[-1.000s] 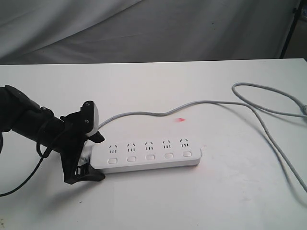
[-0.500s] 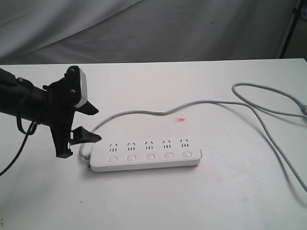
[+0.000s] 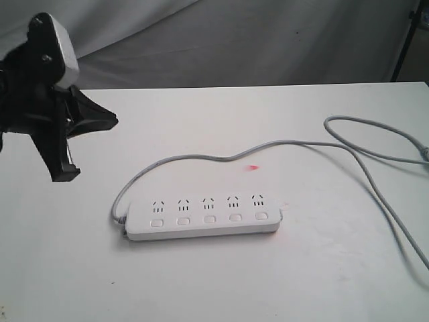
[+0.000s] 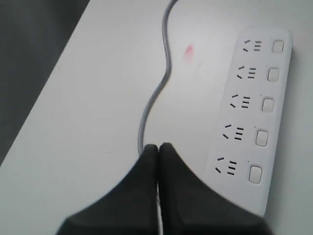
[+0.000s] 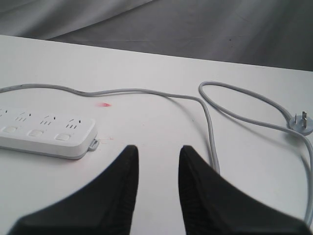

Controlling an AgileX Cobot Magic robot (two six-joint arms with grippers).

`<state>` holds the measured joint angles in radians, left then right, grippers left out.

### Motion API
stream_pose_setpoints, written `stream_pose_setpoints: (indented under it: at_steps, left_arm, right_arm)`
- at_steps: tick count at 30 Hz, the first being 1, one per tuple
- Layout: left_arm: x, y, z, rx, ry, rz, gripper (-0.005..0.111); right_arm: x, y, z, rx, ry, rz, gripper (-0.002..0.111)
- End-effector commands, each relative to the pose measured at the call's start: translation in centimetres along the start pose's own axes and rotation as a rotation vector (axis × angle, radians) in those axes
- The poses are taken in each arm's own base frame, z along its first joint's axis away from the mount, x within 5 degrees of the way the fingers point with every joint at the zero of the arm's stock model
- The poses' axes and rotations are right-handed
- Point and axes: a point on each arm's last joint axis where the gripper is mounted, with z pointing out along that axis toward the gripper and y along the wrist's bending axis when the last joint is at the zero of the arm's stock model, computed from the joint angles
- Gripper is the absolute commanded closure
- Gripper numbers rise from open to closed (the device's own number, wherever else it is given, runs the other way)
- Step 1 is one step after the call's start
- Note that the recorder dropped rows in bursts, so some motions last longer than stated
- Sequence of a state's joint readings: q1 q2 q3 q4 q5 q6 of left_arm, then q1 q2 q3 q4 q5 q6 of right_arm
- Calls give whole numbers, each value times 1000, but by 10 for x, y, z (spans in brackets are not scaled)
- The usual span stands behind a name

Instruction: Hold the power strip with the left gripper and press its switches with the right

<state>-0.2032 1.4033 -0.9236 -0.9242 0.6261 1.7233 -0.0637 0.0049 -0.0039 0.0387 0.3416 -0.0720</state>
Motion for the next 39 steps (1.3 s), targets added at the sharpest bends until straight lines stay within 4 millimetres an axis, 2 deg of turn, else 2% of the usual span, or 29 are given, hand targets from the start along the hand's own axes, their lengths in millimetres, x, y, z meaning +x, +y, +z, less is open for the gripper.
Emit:
stream_pose_setpoints:
  at_steps: [1,5,12,33,35,39]
  left_arm:
    - [-15,-4,-25,-53,-46,-103,107]
    - [-25,-8,-45,-90,-95,-235,107]
    - [-36,-13,-67,-135,-147,-224,107]
    - [-38,-15,-72,-149,-159,-213,107]
    - [-41,-17,-81,-171,-169,-186,107]
    - [-51,-26,-114,-284,-216,-105,107]
  right_arm:
    - [1,0,0,6,-2,3,81]
    - [1,0,0,6,-2,3,81]
    - [1,0,0,6,-2,3,81]
    - [1,0,0,6,-2,3,81]
    - [1,0,0,6,-2,3,81]
    - [1,0,0,6,-2,3,81]
